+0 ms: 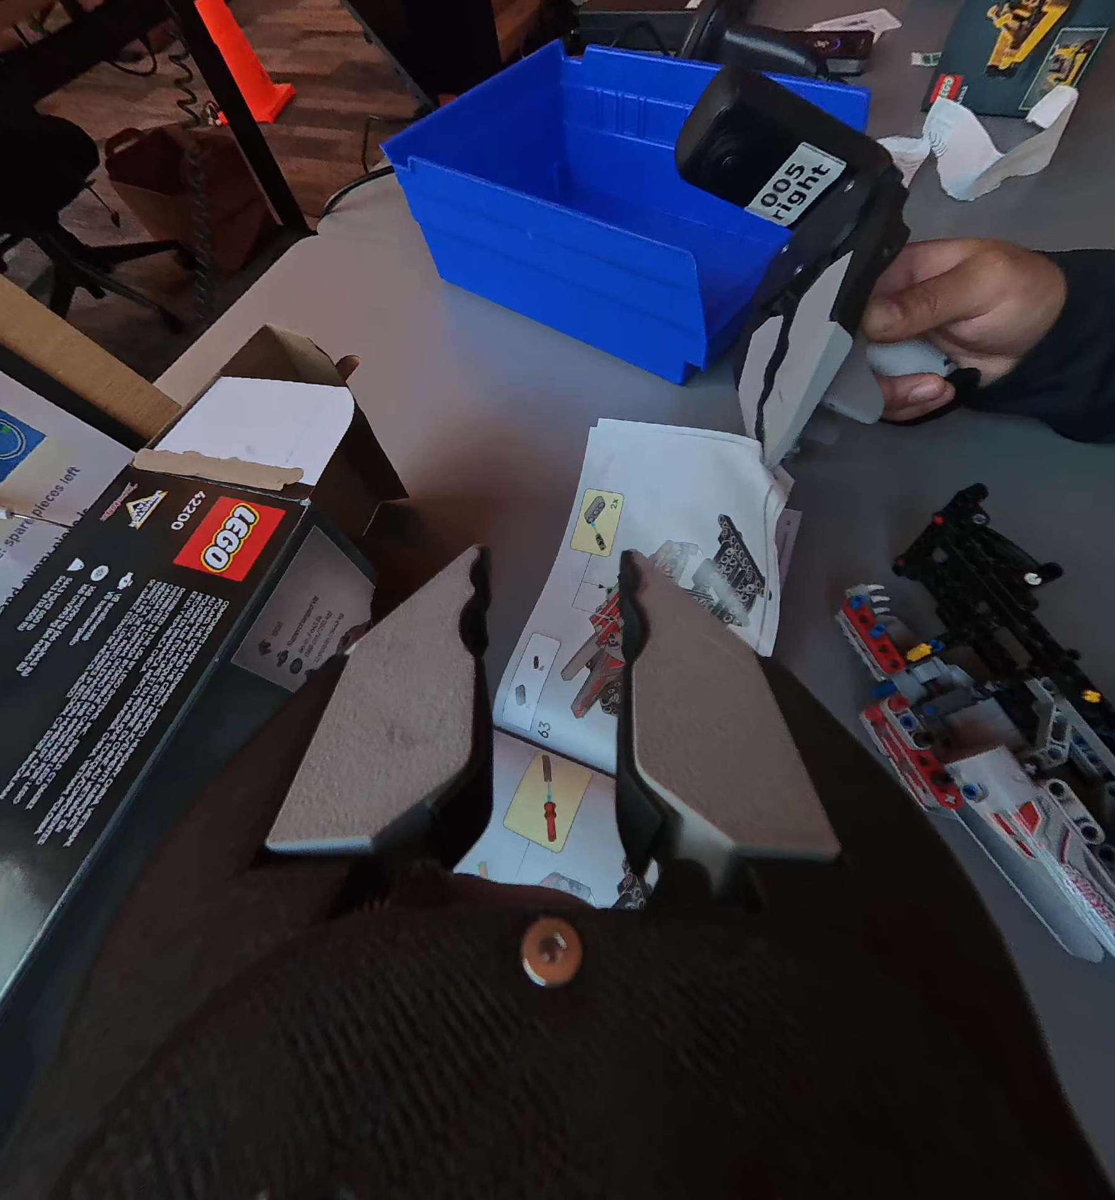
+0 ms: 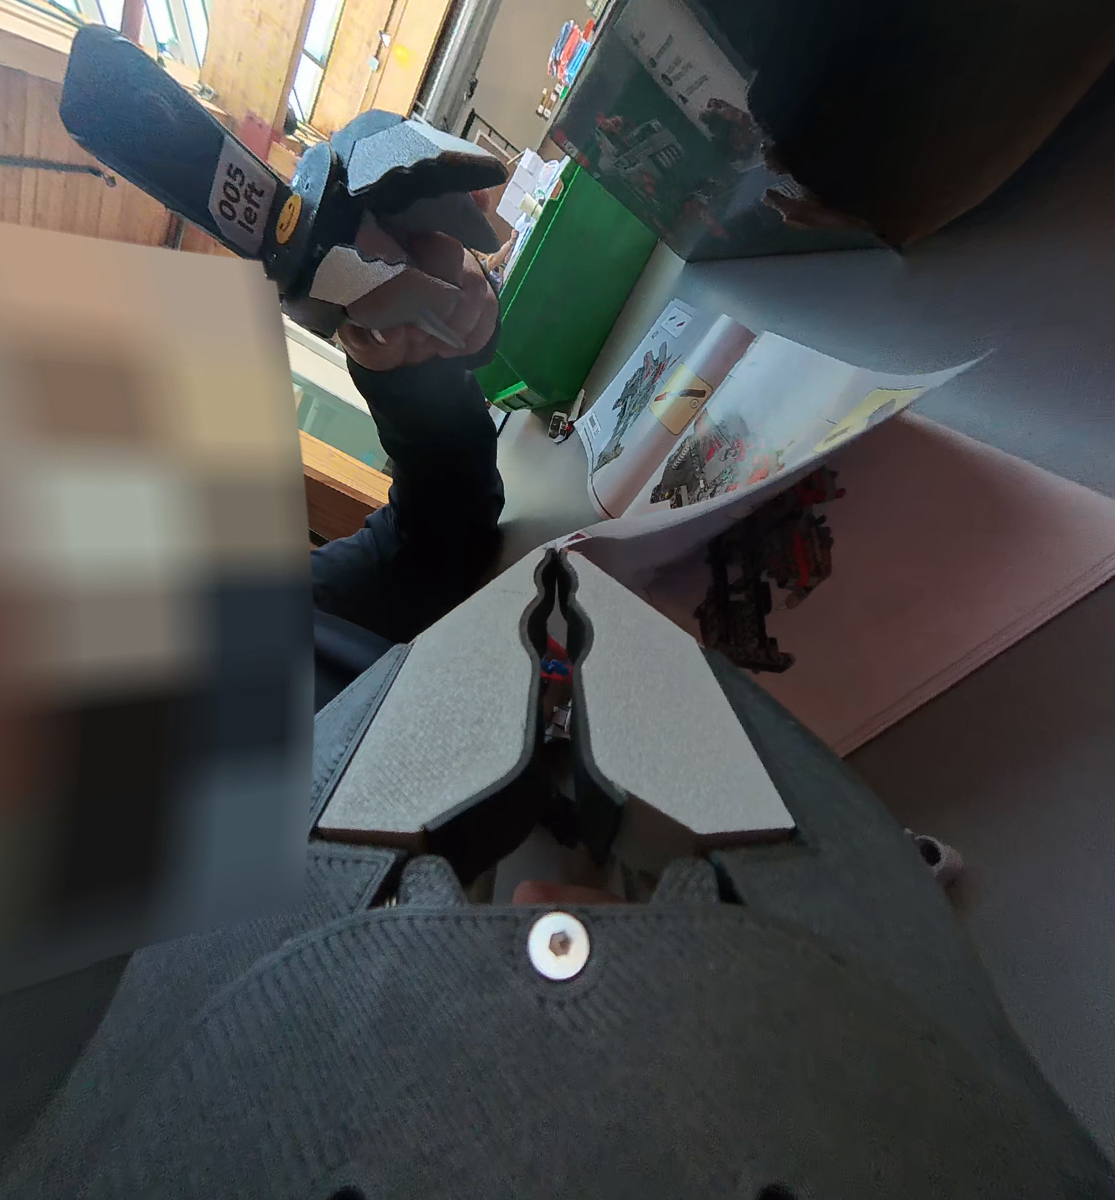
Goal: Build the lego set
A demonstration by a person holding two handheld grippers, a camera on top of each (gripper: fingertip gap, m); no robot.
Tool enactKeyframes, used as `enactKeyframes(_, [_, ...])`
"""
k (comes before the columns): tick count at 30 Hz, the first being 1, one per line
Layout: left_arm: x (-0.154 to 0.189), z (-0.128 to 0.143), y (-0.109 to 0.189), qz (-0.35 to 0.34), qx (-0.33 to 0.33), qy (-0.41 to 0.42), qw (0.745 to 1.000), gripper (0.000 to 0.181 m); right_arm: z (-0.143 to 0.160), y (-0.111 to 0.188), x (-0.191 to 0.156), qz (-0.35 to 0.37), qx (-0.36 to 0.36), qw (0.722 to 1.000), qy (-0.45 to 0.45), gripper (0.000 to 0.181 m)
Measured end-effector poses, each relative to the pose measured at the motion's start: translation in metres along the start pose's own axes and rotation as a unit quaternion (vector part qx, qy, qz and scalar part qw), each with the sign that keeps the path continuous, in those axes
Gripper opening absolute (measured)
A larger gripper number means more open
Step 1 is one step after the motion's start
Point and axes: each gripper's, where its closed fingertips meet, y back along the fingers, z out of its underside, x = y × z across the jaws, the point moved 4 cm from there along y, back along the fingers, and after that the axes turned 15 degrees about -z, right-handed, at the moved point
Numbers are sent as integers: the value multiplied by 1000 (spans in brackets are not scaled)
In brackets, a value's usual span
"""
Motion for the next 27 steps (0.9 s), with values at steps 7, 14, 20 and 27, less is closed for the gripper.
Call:
enactKeyframes(7, [12,3,-9,9,-13,-6,1000,38,-2,2,-3,2,7,1000,5,0])
enactKeyframes(14, [26,4,-15,19,-21,-15,999,38,-1,-1,-4,-2,5,1000,4,0])
enactKeyframes(20, [30,5,-15,17,-25,-15,999,38,0,-2,-6,1,2,1000,8,0])
enactKeyframes(27, [43,6,1,24,-27,-10,999,39,-1,-1,-6,-4,5,1000,5,0])
